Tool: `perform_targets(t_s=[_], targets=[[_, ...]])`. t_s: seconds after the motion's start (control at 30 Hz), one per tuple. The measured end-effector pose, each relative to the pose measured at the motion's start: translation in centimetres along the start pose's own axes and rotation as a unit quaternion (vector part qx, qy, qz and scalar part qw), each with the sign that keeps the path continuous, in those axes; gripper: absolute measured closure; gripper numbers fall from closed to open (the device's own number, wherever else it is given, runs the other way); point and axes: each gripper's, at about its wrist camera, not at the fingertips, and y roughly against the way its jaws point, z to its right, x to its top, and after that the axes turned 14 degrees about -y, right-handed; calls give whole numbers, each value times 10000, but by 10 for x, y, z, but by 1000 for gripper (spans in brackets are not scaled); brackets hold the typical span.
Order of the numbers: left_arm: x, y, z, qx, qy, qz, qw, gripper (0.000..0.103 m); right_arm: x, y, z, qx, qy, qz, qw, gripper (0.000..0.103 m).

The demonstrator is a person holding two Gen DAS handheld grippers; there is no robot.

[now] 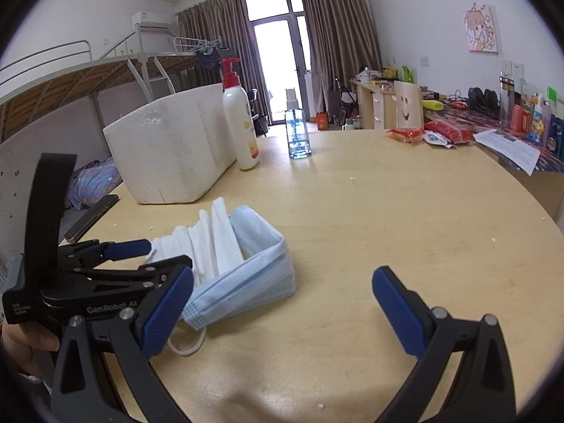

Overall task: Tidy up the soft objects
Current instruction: 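Move both grippers toward the white tissues and blue mask, then close the left gripper on the white tissues while the right gripper grasps the blue mask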

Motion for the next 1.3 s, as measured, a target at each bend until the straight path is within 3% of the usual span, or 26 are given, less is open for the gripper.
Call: perform_targets(t_s=[0.43, 0.5, 0.77, 1.3], targets=[[3, -6, 2, 7, -171, -183, 9997, 53, 5, -14, 1, 21, 74, -221, 9997, 1], [2, -6, -2, 9, -103, -173, 9998, 66, 5, -15, 0, 6, 114, -245, 9996, 1], [0, -3, -14, -276, 159, -87, 9995, 93, 2, -18, -8, -33, 198, -329, 9993, 1], [-9, 20, -36, -197, 239, 257, 9992, 94, 6, -38, -17, -411, 224, -575, 9972, 1]])
